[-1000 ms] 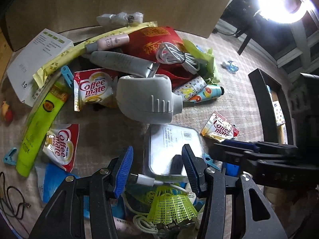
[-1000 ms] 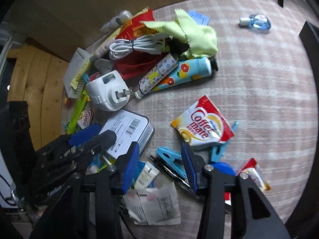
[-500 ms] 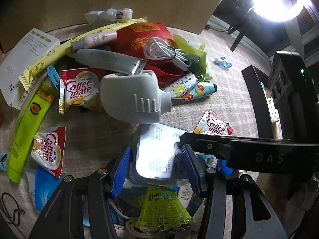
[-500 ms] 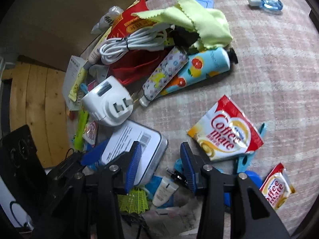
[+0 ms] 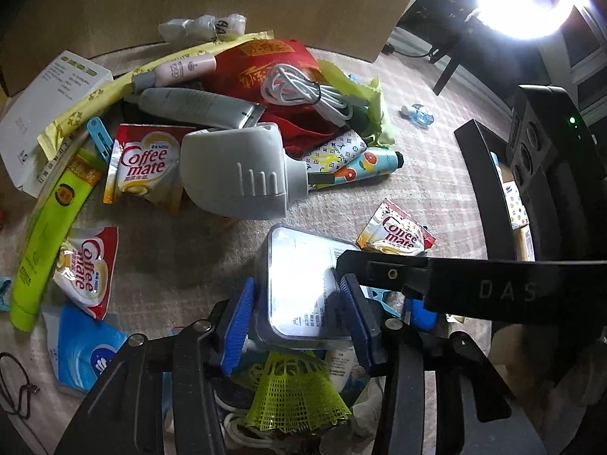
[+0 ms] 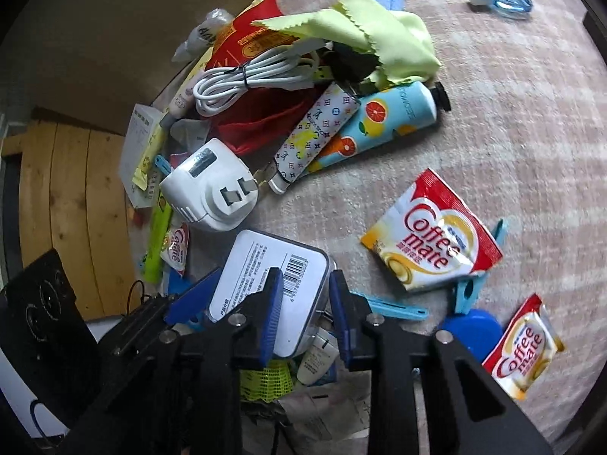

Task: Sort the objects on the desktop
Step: 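Grasp the white tin box with the right gripper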

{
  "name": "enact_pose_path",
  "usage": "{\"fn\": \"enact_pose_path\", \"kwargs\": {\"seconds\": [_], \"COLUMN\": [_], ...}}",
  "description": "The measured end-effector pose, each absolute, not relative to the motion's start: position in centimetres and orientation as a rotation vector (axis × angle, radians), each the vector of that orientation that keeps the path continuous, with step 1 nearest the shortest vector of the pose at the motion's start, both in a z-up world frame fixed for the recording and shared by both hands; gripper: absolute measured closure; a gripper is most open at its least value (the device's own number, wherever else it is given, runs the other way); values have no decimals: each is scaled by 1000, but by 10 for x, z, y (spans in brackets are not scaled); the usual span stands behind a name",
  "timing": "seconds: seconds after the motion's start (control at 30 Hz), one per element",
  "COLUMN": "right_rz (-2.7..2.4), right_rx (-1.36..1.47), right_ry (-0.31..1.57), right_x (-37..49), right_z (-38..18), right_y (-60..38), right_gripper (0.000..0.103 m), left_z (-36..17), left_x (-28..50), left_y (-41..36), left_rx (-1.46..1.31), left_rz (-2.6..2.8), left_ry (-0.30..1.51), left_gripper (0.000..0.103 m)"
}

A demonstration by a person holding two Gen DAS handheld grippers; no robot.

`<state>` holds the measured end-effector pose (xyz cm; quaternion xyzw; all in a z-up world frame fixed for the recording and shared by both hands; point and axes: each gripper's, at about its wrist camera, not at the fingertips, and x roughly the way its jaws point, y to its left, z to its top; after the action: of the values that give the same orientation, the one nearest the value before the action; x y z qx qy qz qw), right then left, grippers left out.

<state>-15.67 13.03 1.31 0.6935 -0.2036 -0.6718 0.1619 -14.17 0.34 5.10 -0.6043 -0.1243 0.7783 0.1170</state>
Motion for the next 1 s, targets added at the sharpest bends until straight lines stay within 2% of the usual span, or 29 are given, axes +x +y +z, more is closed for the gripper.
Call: {"fn": "enact_pose_path", "kwargs": {"seconds": [0.47,0.7,0.9,1.0], "right_rz": [-1939,-1959,-1900,-1895], "right_rx": [1892,1900,1904,1884], "right_ry": [-578,-542,-611,-604], "right_x": [-149,-144,-137,-129], "right_z": [36,24,11,12], "right_y": [152,174,188,190], "right_gripper": [77,78,79,79], "left_z": [87,68,56,55], "left_x": [-128,-127,-118,-111], "left_y": [26,45,39,37], "left_rx": [-1696,-1744,-1763,-1760], "left_rz": [2333,2320,2309,2316], "left_ry": [-358,-326,-404,-401], "left_gripper": [62,63,59,60]}}
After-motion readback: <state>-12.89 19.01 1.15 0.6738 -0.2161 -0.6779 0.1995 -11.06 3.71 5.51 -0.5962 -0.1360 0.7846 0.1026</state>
